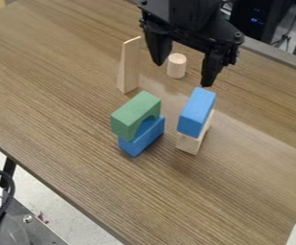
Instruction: Move the green arch to the top of the other blue parallelepiped
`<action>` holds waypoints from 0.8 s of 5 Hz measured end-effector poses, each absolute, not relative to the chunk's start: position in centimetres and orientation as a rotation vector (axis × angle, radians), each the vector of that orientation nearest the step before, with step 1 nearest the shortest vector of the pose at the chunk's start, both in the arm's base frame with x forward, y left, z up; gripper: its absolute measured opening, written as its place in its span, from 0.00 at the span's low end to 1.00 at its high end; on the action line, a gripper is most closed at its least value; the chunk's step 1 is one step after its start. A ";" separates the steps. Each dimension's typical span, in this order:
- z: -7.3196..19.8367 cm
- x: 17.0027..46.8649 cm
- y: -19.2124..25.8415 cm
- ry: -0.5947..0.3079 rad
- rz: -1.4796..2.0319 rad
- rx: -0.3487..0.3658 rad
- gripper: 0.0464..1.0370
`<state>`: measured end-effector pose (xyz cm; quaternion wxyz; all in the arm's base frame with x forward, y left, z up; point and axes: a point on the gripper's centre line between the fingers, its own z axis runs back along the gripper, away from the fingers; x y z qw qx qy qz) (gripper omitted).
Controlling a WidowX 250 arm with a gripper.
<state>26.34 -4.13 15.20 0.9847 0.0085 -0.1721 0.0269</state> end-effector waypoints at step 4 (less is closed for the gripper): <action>12.9 25.8 -2.0 -0.248 0.009 0.074 0.96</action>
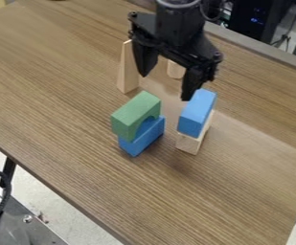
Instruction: Move the green arch to the top of the other blue parallelepiped
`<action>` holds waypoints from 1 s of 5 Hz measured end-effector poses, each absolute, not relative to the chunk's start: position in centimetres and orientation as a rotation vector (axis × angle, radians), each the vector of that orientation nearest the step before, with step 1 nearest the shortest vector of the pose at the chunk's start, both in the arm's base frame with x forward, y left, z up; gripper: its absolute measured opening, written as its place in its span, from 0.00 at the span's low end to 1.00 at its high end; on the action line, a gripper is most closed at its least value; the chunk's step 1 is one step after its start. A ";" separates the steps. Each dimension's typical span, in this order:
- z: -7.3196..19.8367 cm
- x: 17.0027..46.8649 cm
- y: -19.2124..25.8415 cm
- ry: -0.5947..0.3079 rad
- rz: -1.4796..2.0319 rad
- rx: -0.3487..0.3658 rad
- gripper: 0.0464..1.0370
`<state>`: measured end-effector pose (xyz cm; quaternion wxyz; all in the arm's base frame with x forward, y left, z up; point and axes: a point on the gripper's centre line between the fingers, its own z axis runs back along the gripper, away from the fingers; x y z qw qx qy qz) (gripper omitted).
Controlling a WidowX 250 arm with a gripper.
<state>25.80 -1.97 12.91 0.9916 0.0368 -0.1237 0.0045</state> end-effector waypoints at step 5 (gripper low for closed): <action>8.3 24.8 1.7 -0.104 0.006 0.073 0.96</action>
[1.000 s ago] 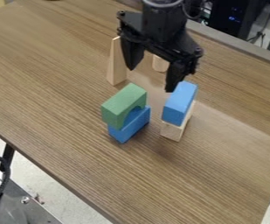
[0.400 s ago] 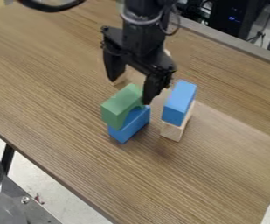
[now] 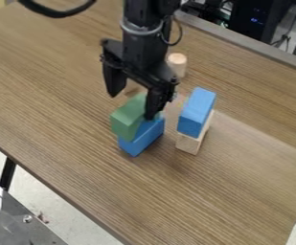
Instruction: Move the green arch to the top of the other blue parallelepiped
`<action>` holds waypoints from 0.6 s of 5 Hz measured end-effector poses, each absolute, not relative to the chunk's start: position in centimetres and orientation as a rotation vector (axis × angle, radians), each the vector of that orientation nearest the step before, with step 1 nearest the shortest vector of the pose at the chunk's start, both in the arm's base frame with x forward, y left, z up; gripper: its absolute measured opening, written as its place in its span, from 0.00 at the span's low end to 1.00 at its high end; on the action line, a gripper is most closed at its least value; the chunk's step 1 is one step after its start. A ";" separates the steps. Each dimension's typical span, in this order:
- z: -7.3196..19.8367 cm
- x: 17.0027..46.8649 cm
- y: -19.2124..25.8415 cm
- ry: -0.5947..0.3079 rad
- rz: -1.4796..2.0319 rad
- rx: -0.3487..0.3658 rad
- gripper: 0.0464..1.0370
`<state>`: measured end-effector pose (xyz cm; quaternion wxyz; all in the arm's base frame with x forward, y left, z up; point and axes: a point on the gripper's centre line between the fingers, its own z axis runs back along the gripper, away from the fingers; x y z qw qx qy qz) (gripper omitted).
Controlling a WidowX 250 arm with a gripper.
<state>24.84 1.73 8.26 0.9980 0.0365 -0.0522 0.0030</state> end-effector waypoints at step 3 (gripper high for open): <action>6.6 24.5 2.2 -0.080 0.049 0.063 0.62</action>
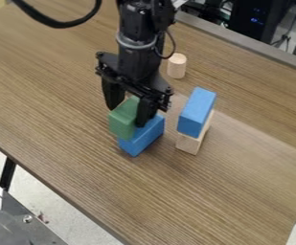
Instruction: Move the green arch to the top of the other blue parallelepiped
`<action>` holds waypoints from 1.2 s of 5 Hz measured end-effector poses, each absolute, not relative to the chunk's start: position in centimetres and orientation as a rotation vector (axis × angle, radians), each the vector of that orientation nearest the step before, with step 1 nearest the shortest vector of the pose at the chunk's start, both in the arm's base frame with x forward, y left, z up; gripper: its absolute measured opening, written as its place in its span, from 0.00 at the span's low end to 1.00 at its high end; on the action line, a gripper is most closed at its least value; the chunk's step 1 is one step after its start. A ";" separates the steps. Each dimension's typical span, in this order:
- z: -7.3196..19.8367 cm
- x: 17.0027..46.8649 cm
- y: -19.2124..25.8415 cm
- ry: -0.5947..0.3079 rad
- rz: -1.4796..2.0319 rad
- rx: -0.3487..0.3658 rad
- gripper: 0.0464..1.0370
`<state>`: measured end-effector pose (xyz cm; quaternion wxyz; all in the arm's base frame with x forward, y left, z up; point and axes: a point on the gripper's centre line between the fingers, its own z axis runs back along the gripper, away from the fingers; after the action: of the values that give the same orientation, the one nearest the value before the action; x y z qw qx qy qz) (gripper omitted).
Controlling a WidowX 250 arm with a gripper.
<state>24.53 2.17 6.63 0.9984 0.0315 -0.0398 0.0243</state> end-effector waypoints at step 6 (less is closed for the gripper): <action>13.1 26.7 -1.7 -0.268 0.032 0.050 0.53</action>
<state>26.70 -1.72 13.13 0.9906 0.0247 -0.1336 0.0159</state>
